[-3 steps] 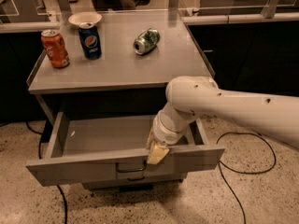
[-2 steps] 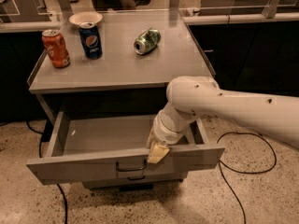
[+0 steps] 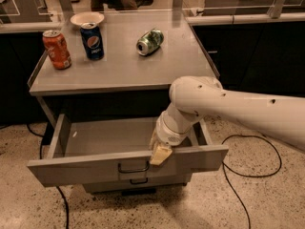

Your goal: Close top drawer

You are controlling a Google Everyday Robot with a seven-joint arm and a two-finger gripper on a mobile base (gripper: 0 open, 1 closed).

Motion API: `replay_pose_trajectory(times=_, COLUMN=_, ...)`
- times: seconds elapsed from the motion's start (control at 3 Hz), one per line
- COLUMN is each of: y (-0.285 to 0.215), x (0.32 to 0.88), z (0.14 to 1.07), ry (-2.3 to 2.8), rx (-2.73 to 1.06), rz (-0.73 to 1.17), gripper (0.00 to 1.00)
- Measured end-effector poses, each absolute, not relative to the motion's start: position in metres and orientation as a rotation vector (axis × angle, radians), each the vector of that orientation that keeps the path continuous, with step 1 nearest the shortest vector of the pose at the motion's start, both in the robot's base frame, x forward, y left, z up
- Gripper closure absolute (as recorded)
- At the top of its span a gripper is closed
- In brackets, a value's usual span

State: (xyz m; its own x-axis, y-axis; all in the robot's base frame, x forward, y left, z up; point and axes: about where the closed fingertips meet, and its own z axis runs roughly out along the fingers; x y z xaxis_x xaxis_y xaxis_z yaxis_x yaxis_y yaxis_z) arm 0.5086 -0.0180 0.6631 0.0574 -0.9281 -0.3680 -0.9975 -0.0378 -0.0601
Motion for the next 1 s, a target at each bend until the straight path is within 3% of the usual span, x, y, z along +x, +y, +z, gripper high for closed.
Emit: replay_pose_trajectory(times=1.0, y=-0.0174, x=0.5187, z=0.6636, ry=1.934, rx=-2.042, rz=0.319, gripper=1.00)
